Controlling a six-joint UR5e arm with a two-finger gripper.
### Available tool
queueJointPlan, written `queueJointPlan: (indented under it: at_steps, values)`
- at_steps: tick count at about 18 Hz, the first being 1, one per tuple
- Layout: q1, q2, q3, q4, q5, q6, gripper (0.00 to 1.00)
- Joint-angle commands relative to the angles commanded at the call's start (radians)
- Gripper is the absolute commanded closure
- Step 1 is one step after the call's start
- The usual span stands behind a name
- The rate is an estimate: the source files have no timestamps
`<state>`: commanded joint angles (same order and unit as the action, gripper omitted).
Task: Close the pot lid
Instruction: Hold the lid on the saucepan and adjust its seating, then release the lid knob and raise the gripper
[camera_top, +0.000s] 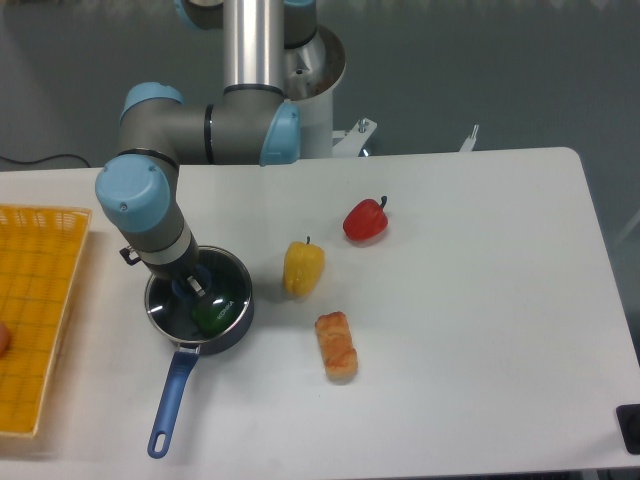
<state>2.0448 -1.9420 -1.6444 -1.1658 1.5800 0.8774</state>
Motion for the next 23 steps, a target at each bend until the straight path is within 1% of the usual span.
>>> queueJointPlan:
  at_steps: [2, 6, 12, 15, 17, 19, 20, 21, 23]
  values:
    - [0.0, 0.002, 0.0, 0.0, 0.002, 0.002, 0.01]
    - [0.0, 0.012, 0.0, -0.003, 0.0, 0.006, 0.0]
    - [0.003, 0.06, 0.002, -0.005, 0.002, 0.006, 0.0]
    - [0.021, 0.066, 0.011, -0.003, 0.003, 0.006, 0.0]
    - [0.049, 0.086, 0.011, -0.006, 0.003, 0.008, 0.0]
    - [0.066, 0.089, 0.008, -0.008, 0.003, 0.009, 0.0]
    - [0.089, 0.1, 0.011, -0.011, 0.008, 0.017, 0.0]
    - [0.113, 0.109, 0.011, -0.015, 0.009, 0.052, 0.0]
    - [0.155, 0.127, 0.012, -0.02, 0.009, 0.202, 0.0]
